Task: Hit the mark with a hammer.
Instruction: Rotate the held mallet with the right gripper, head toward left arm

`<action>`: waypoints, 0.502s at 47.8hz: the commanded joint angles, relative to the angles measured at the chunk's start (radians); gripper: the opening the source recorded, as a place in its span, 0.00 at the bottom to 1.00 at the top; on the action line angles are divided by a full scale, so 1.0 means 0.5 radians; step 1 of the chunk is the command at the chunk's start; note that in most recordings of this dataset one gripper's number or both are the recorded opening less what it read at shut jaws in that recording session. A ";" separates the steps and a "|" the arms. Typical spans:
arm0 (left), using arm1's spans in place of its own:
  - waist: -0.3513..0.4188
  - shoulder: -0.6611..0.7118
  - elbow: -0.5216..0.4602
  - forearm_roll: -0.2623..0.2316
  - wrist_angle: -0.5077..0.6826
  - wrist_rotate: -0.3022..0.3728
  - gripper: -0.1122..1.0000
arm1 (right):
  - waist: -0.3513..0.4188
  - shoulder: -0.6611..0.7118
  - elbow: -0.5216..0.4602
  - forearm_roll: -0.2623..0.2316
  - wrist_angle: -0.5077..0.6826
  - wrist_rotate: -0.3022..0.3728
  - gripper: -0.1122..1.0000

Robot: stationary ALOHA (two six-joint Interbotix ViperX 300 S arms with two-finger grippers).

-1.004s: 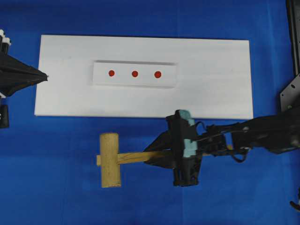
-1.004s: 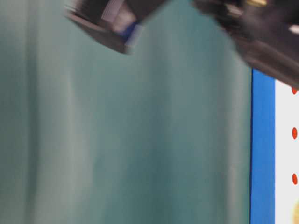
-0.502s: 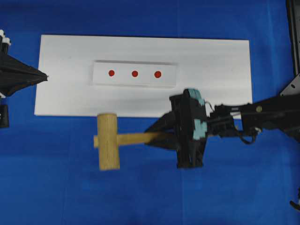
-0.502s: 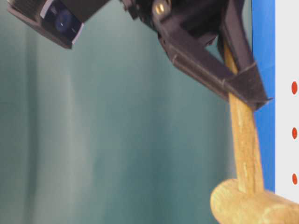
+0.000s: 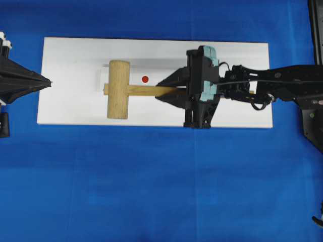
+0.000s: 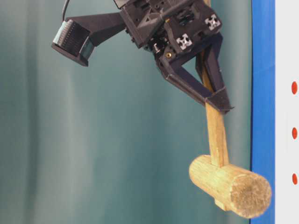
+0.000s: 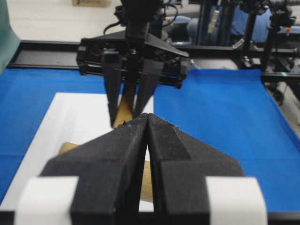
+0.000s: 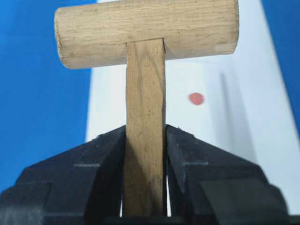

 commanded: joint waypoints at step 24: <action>0.003 0.012 -0.021 -0.006 -0.009 -0.064 0.10 | -0.021 -0.114 -0.074 -0.215 -0.460 -0.834 0.18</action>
